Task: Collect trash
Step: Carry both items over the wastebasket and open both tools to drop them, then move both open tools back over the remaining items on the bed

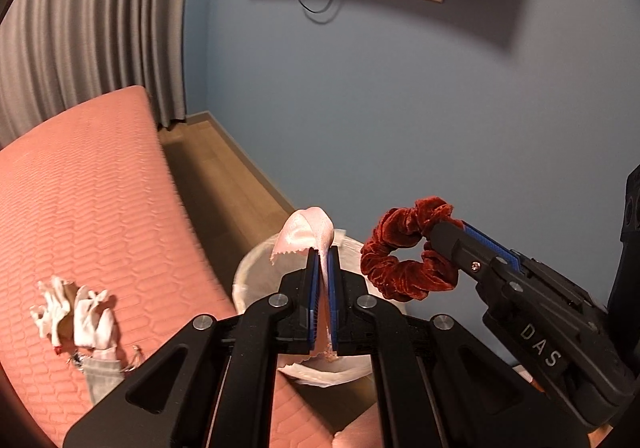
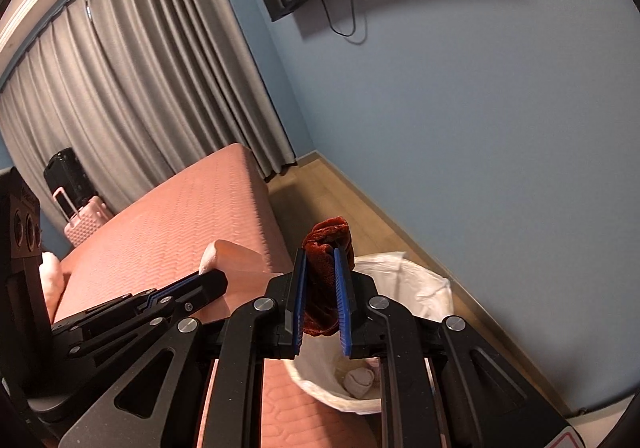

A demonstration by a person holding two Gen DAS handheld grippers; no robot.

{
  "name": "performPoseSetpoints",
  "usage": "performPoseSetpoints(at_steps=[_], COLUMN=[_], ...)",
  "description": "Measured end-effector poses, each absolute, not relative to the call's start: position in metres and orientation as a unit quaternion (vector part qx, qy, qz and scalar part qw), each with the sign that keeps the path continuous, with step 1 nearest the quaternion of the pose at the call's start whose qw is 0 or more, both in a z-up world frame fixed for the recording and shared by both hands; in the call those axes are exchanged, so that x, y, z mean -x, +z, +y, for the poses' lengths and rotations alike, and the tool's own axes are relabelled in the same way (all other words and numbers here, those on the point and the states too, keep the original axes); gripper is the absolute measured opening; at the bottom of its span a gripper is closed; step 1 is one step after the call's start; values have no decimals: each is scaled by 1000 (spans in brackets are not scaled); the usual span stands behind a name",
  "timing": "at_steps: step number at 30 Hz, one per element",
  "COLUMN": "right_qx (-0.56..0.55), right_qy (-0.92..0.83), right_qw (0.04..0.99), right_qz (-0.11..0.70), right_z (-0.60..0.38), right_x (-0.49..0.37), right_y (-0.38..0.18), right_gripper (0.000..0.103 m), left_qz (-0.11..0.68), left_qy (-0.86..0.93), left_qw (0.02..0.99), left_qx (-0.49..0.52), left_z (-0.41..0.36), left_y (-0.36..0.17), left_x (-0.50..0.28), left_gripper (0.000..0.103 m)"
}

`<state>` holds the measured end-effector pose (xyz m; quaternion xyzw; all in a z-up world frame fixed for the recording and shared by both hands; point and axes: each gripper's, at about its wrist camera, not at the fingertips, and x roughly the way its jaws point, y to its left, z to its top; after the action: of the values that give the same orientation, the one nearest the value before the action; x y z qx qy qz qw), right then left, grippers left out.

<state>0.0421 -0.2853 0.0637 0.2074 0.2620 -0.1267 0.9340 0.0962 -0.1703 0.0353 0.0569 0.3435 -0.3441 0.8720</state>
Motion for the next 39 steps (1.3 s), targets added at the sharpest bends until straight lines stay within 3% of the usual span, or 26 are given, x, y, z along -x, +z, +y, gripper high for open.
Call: performPoseSetpoints(at_steps=[6,10,11,22,29,39], right_qx=[-218,-220,-219,-212,-203,-199], right_qy=[-135,-138,-138,-134,-136,-131], right_qw=[929,927,927,928,931,932], right_qz=[267,270,271,274,273,273], right_z=[-298,-302,-302,-295,-287,-276], right_x=[-41,-42,-42,-56,-57,-55], right_y=[54,49,48,46,44,46], right_gripper=[12,13,13,14,26,35], left_qz=[353,357,351,345,350,354], left_qy=[-354,-341,-339,-318,-306,-292], left_qw=[864,869,872,882,885,888], left_qx=[-57,-39,-35,-31,-26,-14], left_z=[-182,-178,-176,-166,-159,-144], left_y=[33,34,35,36,32,30], left_x=[-100,-102,-102,-105,-109,-113], left_gripper=[9,57,59,60,60,61])
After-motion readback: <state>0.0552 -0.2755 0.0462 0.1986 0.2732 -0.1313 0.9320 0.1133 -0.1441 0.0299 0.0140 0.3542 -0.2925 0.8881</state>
